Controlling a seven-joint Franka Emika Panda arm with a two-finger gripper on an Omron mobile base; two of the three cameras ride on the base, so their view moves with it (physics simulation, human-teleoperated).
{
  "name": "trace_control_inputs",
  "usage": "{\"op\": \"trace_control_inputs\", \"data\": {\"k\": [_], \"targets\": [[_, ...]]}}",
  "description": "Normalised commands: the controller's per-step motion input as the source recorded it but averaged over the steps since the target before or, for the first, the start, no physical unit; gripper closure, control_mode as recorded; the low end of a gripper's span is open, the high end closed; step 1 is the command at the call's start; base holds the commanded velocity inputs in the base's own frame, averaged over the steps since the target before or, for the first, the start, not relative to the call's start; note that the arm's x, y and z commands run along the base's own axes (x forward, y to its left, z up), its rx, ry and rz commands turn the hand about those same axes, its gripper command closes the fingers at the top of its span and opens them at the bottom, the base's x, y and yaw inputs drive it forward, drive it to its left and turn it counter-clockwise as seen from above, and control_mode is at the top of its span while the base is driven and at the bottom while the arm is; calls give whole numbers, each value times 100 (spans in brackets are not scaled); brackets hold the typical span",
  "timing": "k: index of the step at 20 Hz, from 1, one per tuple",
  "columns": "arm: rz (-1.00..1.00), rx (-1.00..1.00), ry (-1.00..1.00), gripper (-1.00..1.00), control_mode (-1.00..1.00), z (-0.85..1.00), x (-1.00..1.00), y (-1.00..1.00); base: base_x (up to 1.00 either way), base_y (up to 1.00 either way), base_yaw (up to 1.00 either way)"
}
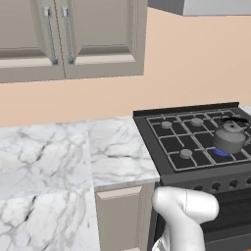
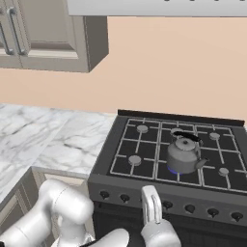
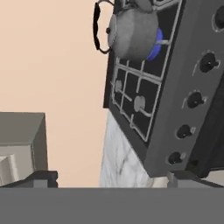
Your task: The kettle is done boiling. Turn off the stove, then wait for 300 timesteps before moving the kettle to the dining table.
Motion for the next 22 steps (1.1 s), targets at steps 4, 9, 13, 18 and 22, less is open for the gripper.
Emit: {"op": "trace_control_inputs", "data": {"k": [4,9,13,18,22], "targets": [[-11,24,7,-100,-100,-33,12,-24,0,0,0],[-10,19,9,-100,-100,-27,35,-16,0,0,0],[-10,19,7,-100,-100,-38,34,-18,0,0,0],[-10,16,0,-100,-100,-43,16,-16,0,0,0],[-12,10,0,-100,-100,-37,25,-16,0,0,0]]}}
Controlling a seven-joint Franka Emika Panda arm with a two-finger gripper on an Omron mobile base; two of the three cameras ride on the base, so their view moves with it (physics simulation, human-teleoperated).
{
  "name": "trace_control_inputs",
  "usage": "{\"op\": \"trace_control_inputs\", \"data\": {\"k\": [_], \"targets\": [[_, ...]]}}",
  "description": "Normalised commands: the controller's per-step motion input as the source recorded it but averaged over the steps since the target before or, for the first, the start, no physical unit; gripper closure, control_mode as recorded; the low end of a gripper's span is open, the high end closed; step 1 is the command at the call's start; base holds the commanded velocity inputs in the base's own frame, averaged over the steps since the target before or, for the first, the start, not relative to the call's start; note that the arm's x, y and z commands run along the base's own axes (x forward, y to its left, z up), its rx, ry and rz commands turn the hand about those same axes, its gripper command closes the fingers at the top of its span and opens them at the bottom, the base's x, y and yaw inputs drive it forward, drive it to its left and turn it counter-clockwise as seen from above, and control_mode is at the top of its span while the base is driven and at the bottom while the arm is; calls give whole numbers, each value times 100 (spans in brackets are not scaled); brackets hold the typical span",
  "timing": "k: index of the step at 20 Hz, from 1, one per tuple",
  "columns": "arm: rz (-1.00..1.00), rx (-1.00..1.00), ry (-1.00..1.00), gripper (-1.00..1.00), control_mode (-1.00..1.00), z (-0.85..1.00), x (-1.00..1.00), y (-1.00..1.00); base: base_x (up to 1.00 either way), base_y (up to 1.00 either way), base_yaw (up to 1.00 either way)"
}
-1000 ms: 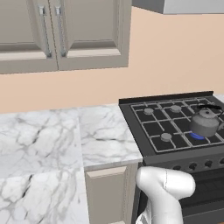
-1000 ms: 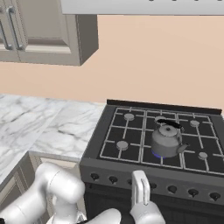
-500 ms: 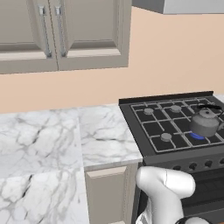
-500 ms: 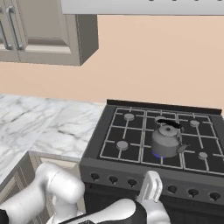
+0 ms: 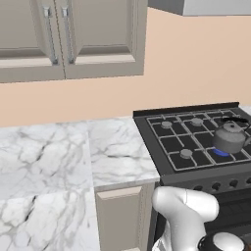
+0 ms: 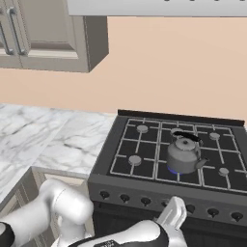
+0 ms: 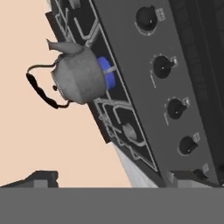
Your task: The kettle is done boiling. Turn off the stove, then wait for 300 timesteps before moving the kettle to the dining table.
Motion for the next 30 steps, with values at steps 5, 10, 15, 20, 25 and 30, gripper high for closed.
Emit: {"op": "trace_control_inputs", "data": {"k": [5,10,15,20,25,30], "targets": [[-7,0,-1,-100,-100,-38,29,-22,0,0,0],[-6,0,-7,-100,-100,-39,16,-27,0,0,0],[-7,0,-5,-100,-100,-29,7,-24,0,0,0],[-5,0,-1,-100,-100,-14,24,-29,0,0,0],[-6,0,0,-100,-100,-21,23,-23,0,0,0],[-2,0,0,-100,-100,-20,20,-11,0,0,0]]}}
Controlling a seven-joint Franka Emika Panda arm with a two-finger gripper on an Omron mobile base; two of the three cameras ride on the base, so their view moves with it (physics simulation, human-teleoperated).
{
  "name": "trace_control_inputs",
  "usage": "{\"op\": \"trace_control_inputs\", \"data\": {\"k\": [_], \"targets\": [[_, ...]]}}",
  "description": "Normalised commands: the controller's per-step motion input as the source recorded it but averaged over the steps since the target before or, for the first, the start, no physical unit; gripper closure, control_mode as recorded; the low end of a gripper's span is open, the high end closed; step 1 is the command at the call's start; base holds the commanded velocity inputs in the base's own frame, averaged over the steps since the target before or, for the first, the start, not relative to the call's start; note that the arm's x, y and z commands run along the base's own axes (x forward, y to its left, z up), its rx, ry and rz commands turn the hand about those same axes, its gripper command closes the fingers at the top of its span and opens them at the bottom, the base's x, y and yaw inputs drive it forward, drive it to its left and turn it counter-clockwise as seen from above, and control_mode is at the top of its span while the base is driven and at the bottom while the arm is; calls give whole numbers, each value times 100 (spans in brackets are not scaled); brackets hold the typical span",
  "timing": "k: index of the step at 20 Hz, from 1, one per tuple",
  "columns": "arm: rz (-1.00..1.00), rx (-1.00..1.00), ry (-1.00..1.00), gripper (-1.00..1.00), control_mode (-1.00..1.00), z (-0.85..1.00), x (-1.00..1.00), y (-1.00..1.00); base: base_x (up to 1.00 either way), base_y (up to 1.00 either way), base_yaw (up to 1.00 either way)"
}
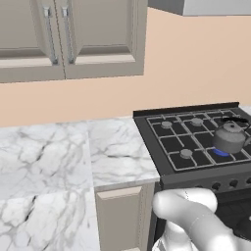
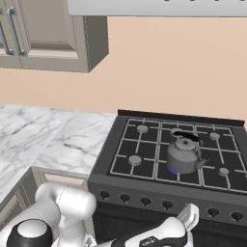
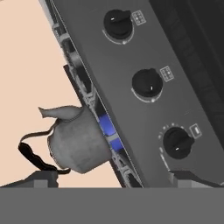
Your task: The kettle is done boiling. Turn off the stove, then wait for 300 timesteps before moving the kettle to the dining table.
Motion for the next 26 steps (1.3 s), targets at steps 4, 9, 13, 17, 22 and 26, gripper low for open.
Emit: {"op": "trace_control_inputs", "data": {"k": [4,9,13,17,22,26], "targets": [[0,0,0,-100,-100,-17,26,-5,0,0,0],[0,0,0,-100,-100,-25,15,-17,0,0,0],[0,0,0,-100,-100,-29,8,-20,0,0,0],[0,0,0,-100,-100,-25,18,-22,0,0,0],[0,0,0,-100,-100,-25,20,-11,0,0,0],[0,0,0,-100,-100,-18,21,-3,0,0,0]]}}
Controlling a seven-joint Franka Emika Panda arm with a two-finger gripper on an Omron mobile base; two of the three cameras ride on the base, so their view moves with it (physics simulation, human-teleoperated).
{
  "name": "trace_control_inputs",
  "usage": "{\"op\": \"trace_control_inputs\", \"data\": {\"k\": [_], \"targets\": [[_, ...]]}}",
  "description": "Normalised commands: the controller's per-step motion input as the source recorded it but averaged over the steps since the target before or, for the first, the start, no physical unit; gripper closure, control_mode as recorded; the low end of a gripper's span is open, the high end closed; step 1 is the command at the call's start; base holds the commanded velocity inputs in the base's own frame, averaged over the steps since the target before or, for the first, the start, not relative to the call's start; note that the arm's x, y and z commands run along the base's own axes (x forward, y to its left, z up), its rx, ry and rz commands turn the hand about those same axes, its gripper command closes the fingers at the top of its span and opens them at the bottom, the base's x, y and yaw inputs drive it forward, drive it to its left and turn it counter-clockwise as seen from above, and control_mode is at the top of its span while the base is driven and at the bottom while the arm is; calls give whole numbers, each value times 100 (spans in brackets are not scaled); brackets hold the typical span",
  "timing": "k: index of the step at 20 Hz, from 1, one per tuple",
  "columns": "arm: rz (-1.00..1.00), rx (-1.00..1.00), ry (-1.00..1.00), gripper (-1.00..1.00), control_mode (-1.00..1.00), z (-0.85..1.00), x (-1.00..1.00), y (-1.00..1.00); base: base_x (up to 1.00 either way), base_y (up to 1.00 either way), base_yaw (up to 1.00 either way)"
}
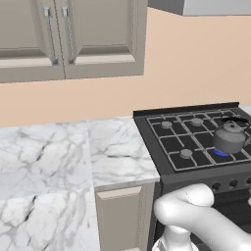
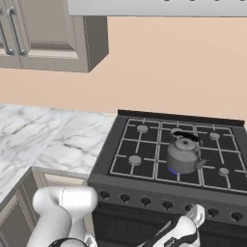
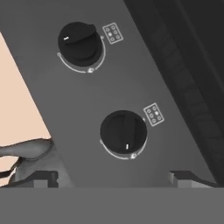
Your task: The kettle is done boiling. Turn off the stove, then wait for 300 timesteps before moving the kettle to the dining table.
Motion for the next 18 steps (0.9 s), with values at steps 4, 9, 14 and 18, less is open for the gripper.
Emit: {"op": "trace_control_inputs", "data": {"k": [4,9,14,18], "targets": [[0,0,0,-100,-100,-11,28,0,0,0,0],[0,0,0,-100,-100,-16,22,-6,0,0,0],[0,0,0,-100,-100,-26,5,-17,0,0,0],[0,0,0,-100,-100,-14,8,-15,0,0,0]]}}
